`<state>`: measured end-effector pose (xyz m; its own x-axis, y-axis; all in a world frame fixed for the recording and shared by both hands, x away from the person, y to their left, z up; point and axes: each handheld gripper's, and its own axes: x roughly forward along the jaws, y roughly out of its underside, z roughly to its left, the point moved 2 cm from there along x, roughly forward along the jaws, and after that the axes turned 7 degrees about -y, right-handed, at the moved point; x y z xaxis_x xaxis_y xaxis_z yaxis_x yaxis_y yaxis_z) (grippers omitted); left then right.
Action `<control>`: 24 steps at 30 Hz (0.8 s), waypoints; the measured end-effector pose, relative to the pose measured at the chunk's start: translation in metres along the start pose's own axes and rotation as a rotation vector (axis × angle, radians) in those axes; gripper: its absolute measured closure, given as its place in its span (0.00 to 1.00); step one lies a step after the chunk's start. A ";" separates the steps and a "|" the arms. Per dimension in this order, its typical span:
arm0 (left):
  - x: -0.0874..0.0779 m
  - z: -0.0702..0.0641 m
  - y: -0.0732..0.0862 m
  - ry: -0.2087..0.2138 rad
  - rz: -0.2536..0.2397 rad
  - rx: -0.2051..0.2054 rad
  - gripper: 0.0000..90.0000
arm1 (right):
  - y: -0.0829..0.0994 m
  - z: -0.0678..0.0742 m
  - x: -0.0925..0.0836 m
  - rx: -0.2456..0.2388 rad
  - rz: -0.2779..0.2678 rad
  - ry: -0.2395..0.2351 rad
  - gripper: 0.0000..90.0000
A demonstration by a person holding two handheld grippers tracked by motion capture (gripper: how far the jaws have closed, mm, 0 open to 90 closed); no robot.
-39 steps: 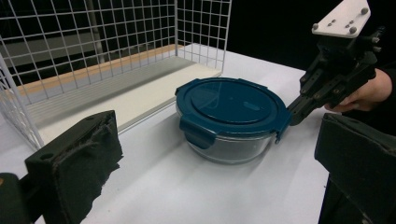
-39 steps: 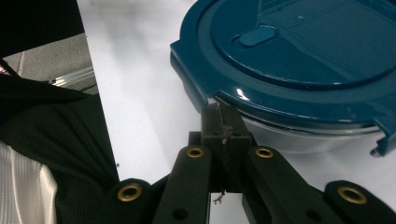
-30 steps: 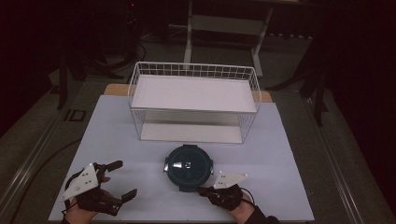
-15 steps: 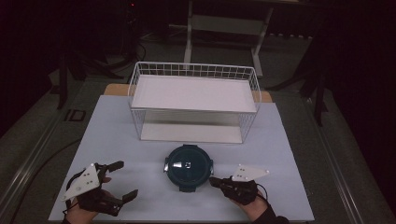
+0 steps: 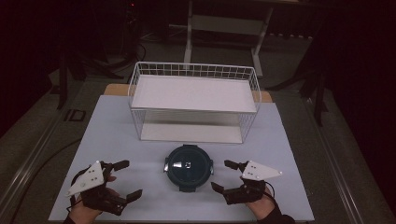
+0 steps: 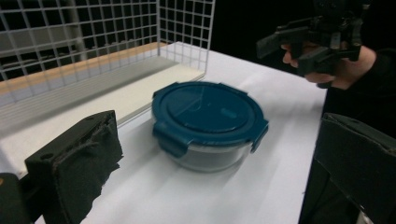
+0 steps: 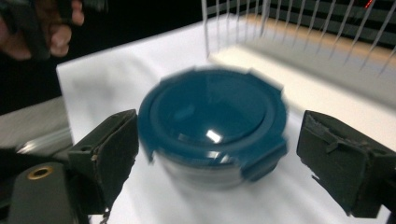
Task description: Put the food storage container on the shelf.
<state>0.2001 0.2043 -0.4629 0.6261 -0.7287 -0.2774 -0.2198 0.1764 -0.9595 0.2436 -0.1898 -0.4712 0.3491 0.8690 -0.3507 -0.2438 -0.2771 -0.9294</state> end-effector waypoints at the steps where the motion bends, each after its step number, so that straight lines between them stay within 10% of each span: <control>1: 0.001 0.000 -0.002 0.003 0.001 0.001 0.00 | -0.002 0.001 -0.002 -0.014 -0.016 0.006 0.14; 5: 0.007 -0.001 -0.011 0.015 0.021 0.001 0.00 | -0.013 0.003 -0.011 -0.091 -0.055 0.091 0.16; 10: 0.014 0.001 -0.018 0.019 0.035 0.003 0.00 | -0.017 -0.001 -0.016 -0.056 -0.082 0.074 0.18; 22: 0.057 0.016 -0.027 0.014 0.147 -0.082 0.00 | -0.020 -0.010 -0.013 -0.006 -0.043 0.083 0.19; 24: 0.070 0.023 -0.025 0.026 0.199 -0.161 0.00 | -0.023 -0.010 -0.014 -0.031 -0.046 0.090 0.16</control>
<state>0.2667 0.1646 -0.4595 0.5399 -0.7071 -0.4566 -0.4543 0.2119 -0.8653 0.2533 -0.1993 -0.4458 0.4394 0.8410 -0.3157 -0.1980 -0.2521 -0.9472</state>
